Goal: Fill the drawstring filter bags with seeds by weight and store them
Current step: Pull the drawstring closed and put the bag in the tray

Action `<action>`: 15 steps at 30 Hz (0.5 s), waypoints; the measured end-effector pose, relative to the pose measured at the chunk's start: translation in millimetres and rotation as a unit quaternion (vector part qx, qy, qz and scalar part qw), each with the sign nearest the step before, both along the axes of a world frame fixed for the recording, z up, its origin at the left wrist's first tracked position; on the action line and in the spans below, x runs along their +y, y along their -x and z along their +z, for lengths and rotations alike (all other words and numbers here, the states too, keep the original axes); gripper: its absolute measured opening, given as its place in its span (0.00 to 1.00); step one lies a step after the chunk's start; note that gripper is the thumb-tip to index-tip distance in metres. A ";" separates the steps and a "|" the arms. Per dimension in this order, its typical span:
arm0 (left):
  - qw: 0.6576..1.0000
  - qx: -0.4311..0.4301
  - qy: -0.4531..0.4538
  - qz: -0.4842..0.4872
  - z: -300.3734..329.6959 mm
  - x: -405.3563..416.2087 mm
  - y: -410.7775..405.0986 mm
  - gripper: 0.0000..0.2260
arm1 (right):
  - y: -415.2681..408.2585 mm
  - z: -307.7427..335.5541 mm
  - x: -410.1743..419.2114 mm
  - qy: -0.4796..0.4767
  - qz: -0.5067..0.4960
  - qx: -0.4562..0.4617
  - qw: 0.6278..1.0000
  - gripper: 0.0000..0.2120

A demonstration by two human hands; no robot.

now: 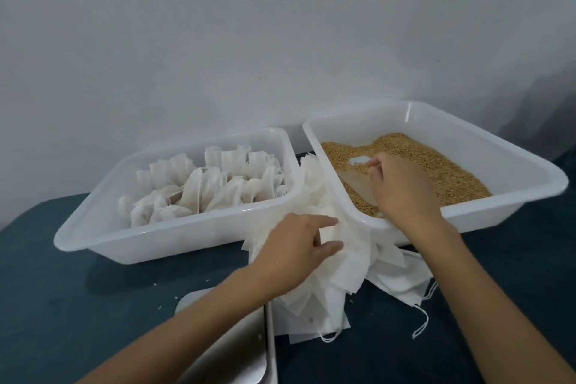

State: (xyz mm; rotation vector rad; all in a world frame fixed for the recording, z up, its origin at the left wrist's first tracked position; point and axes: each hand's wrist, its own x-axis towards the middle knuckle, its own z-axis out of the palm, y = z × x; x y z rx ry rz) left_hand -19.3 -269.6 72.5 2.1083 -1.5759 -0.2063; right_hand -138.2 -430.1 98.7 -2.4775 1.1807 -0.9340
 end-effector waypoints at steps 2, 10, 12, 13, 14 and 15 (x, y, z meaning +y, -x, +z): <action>1.000 0.003 0.007 0.006 -3.7 -7.4 2.5 0.21 | 0.1 -1.3 -0.8 0.005 -0.003 -0.003 1.000 0.12; 0.995 -0.023 0.090 0.040 7.8 6.3 -3.1 0.03 | 0.5 -0.3 -0.3 0.013 0.005 0.000 1.000 0.12; 0.989 0.001 0.137 0.047 10.6 29.1 -9.1 0.02 | 0.8 2.6 3.3 0.039 0.007 -0.027 0.999 0.11; 0.984 0.021 0.165 0.060 10.5 42.3 -13.5 0.04 | 0.9 5.2 6.3 0.065 0.010 -0.057 0.996 0.11; 0.976 0.053 0.194 0.081 9.5 55.9 -18.3 0.06 | 1.2 8.8 10.9 0.097 0.016 -0.099 0.990 0.11; 0.966 0.089 0.220 0.105 8.1 68.8 -22.7 0.07 | 1.3 13.6 17.9 0.129 0.029 -0.150 0.980 0.11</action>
